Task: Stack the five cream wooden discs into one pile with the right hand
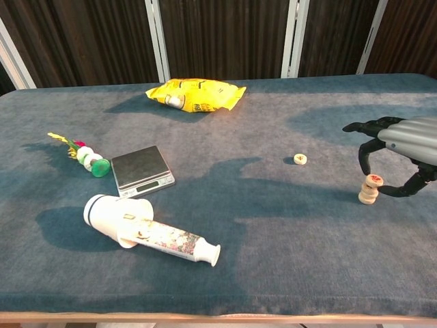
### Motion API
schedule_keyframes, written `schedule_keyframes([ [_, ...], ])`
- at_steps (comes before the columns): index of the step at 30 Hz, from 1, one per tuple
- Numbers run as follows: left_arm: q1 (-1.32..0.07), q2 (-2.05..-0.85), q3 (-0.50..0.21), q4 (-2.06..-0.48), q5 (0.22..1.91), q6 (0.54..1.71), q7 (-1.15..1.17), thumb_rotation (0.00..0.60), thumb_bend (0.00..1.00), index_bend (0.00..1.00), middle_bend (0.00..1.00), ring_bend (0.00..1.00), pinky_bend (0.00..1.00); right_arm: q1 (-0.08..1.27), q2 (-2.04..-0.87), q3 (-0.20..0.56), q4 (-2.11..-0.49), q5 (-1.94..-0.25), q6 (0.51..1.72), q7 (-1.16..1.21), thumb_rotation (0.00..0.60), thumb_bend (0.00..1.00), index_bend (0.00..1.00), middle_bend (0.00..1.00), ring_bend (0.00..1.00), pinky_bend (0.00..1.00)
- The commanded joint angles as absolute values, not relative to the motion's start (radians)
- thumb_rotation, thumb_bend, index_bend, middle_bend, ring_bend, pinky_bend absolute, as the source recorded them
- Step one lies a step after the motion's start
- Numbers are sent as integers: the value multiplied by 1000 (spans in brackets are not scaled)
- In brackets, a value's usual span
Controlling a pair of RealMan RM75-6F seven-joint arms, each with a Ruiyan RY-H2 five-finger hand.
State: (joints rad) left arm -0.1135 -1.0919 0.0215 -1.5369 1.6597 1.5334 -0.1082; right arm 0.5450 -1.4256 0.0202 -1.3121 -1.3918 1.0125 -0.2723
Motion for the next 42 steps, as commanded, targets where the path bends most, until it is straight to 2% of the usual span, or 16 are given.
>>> schedule_keyframes([
  [1, -114, -1092, 22, -1536, 1663, 1537, -113, 600, 502, 0, 0, 0, 0, 545, -1418, 21, -1321, -1386, 1005, -281, 600, 487, 460, 55, 0, 0],
  [3, -113, -1092, 23, -1534, 1669, 1542, -121, 600, 502, 0, 0, 0, 0, 546, -1408, 21, -1336, -1374, 989, -282, 600, 487, 362, 15, 0, 0],
  [6, -111, -1090, 27, -1528, 1679, 1550, -133, 600, 503, 0, 0, 0, 0, 547, -1391, 23, -1358, -1362, 974, -286, 600, 487, 288, 0, 0, 0],
  [10, -110, -1088, 28, -1526, 1676, 1549, -136, 600, 502, 0, 0, 0, 0, 538, -1374, 41, -1377, -1360, 999, -247, 600, 487, 251, 0, 0, 0],
  [15, -113, -1087, 27, -1529, 1671, 1543, -134, 600, 502, 0, 0, 0, 0, 550, -1371, 105, -1363, -1317, 1009, -178, 600, 487, 296, 0, 0, 0],
  [19, -116, -1089, 27, -1528, 1676, 1542, -137, 600, 503, 0, 0, 0, 0, 606, -1414, 182, -1329, -1246, 939, -96, 600, 487, 322, 0, 0, 0],
  [24, -114, -1091, 23, -1523, 1667, 1545, -135, 600, 503, 0, 0, 0, 0, 699, -1510, 226, -1240, -1163, 868, -218, 600, 487, 406, 0, 0, 0],
  [33, -108, -1086, 20, -1520, 1650, 1546, -131, 600, 503, 0, 0, 0, 0, 795, -1673, 215, -1091, -1046, 796, -420, 600, 487, 479, 0, 0, 0],
  [42, -107, -1085, 20, -1522, 1654, 1548, -125, 600, 504, 0, 0, 0, 0, 826, -1730, 221, -1011, -998, 755, -424, 600, 487, 520, 0, 0, 0],
])
